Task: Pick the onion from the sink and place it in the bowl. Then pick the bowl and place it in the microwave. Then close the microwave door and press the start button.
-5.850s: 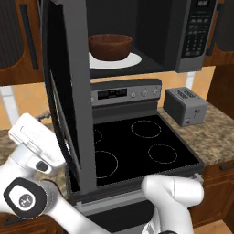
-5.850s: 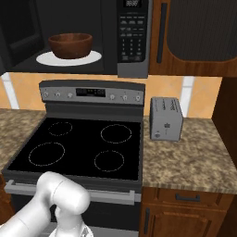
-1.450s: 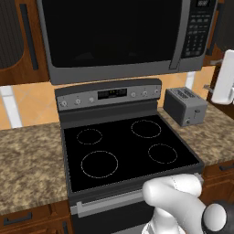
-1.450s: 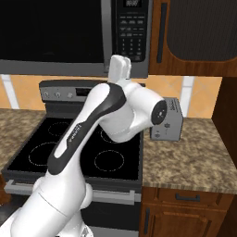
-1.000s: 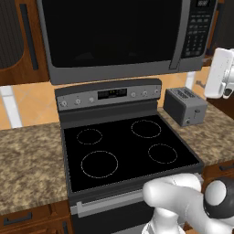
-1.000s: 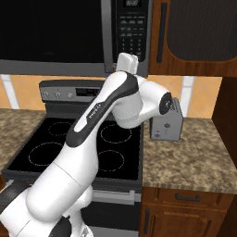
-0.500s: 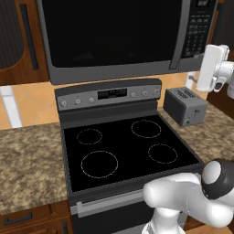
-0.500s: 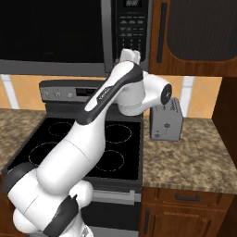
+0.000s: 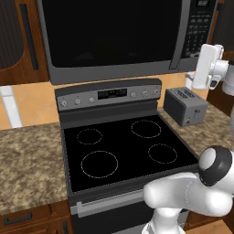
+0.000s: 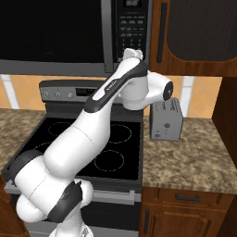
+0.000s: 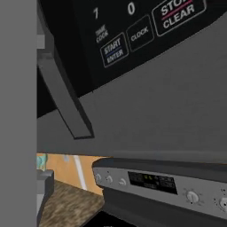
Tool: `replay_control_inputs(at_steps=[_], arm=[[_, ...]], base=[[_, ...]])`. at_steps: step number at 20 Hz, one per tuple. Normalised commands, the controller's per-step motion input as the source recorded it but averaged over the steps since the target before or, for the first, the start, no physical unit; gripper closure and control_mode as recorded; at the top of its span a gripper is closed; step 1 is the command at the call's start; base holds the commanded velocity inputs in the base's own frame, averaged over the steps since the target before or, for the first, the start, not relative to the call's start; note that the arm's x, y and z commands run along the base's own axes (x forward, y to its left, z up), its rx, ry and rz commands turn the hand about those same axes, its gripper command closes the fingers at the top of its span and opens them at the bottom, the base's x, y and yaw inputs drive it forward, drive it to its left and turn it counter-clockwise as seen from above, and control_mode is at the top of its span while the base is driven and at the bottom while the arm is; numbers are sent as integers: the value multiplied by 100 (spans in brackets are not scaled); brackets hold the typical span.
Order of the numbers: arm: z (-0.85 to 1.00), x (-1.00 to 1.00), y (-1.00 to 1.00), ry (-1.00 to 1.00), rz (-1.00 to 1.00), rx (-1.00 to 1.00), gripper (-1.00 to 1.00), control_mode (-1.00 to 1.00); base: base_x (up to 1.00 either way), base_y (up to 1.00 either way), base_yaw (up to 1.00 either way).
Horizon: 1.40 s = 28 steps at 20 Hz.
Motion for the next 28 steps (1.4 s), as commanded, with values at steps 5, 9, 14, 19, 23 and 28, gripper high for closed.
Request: replay_control_inputs(at_steps=[5, 9, 14, 19, 23, 28], arm=[[0, 21, -8, 0, 0, 2, -100, -100], [0, 19, -6, 0, 0, 1, -100, -100], [-9, 28, -1, 0, 0, 0, -100, -100], [-6, 26, -2, 0, 0, 1, -100, -100], [-7, 21, -5, 0, 0, 2, -100, -100], [-22, 17, 0, 0, 0, 0, -100, -100]], base=[[0, 0, 0], [0, 0, 0], [0, 0, 0], [0, 0, 0], [0, 0, 0], [0, 0, 0]])
